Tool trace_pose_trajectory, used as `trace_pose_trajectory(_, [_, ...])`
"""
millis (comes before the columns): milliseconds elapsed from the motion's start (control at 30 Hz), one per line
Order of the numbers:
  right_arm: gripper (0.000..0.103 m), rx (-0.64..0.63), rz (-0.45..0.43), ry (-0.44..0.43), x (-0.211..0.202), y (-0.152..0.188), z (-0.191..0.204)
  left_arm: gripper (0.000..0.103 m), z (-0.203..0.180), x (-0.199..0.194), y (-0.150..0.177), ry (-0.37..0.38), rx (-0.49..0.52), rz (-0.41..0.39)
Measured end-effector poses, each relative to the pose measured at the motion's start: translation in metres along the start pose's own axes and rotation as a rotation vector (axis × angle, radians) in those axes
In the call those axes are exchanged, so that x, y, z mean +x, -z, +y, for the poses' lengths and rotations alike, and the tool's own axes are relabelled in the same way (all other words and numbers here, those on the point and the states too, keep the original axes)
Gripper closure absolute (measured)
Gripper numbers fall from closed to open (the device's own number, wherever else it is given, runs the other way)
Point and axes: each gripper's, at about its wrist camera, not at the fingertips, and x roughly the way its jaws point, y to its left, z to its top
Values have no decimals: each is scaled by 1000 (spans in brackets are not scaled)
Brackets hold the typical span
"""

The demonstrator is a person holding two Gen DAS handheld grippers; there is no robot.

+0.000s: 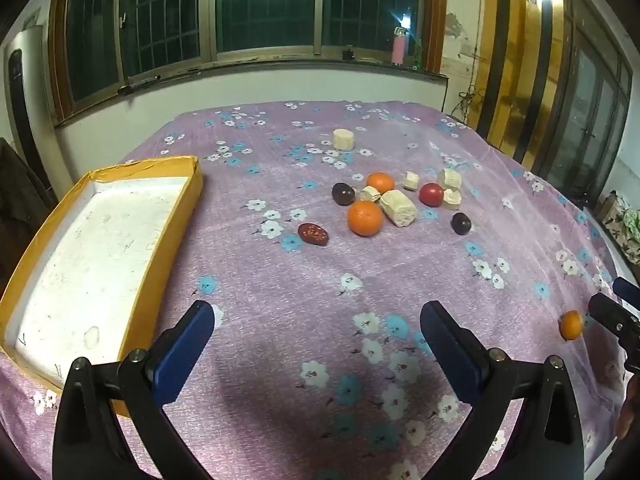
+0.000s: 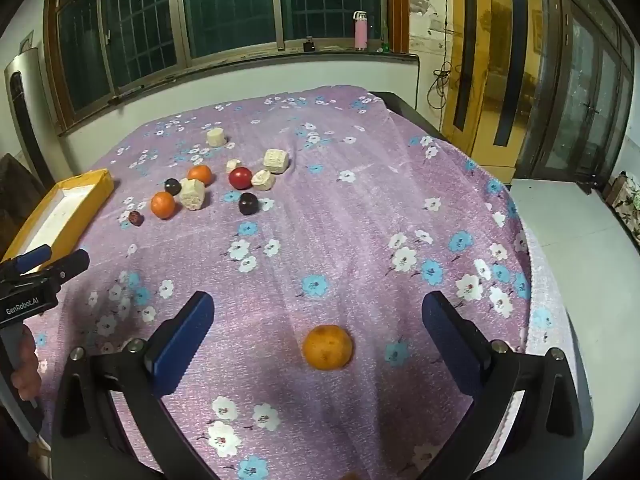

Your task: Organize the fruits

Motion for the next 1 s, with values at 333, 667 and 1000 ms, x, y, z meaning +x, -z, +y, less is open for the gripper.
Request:
trace_pose_trajectory(333, [0,-16,-17,-87,-3,-2,15,0,6,-11,8,-26,16,-30])
trace_pose_trajectory(667, [0,-19,-18,-100,-6,-5,20,0,5,-16,7,-20,18,-31])
trace_pose_trajectory(1000, [0,-43,-34,-114,-8,-10,32,0,10,-16,6,-28,7,-32])
